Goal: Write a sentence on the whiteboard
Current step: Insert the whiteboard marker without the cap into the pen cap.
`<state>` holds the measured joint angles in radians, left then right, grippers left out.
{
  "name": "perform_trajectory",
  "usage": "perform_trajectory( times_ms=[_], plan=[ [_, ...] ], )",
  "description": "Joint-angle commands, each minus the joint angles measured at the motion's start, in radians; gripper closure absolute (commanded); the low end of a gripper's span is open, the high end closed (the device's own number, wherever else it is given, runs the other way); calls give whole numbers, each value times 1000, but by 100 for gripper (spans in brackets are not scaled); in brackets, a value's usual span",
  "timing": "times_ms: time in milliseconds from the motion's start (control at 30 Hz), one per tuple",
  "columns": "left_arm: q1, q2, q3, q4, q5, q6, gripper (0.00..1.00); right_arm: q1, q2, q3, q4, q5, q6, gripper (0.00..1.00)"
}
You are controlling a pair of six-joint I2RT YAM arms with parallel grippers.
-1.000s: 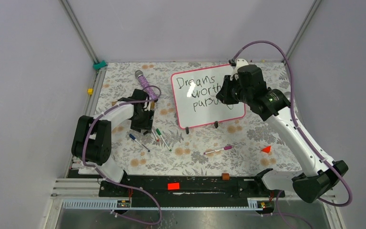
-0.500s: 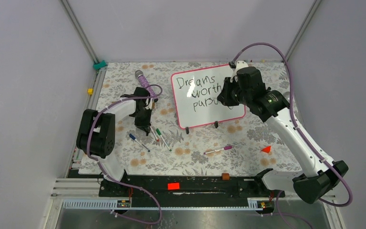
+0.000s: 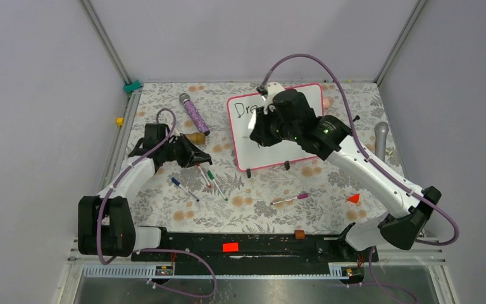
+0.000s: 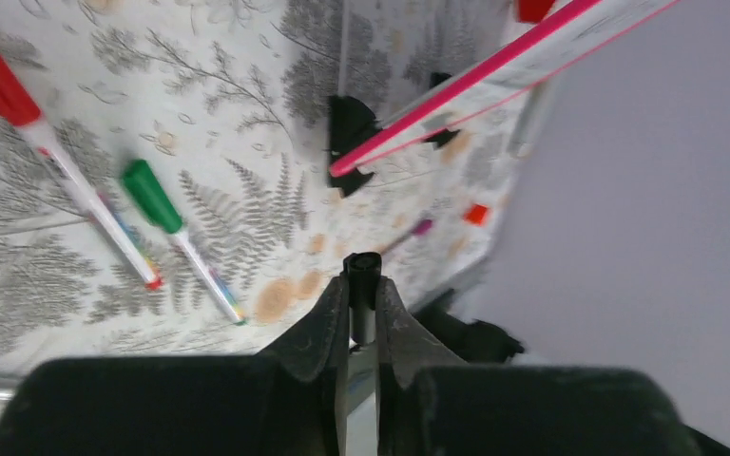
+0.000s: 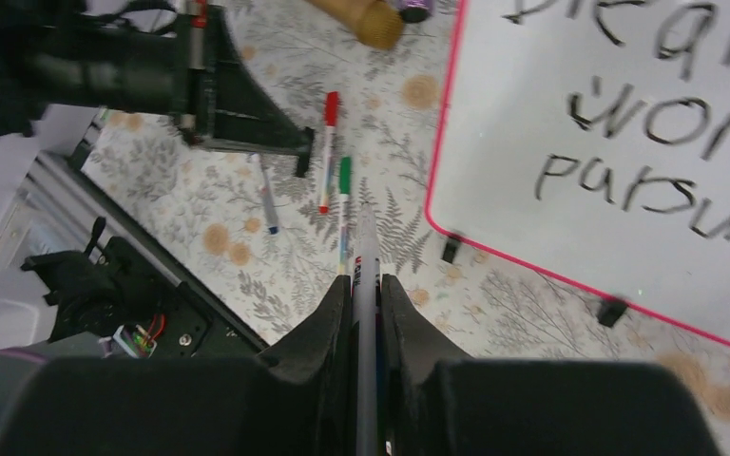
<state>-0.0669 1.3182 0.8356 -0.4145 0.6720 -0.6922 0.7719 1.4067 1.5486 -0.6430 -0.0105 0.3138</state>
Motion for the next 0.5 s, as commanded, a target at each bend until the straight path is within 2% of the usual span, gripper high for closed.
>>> perform_trajectory(
  times_ms=[0,33,167,367,467],
  plan=[
    [39,-81,-180,437,197,-536,100,96,25,90,71,-11,-52,100],
    [45,-106,-213,504,185,-643,100,113,31,96,79,-11,-58,100],
    [47,-126,-312,679,207,-914,100,187,59,101,93,5,-100,100],
    [20,-124,-578,1297,120,-1404,100,245,74,55,112,36,-124,100],
    [20,-133,-623,1382,91,-1462,100,256,97,50,111,32,-136,100]
  ],
)
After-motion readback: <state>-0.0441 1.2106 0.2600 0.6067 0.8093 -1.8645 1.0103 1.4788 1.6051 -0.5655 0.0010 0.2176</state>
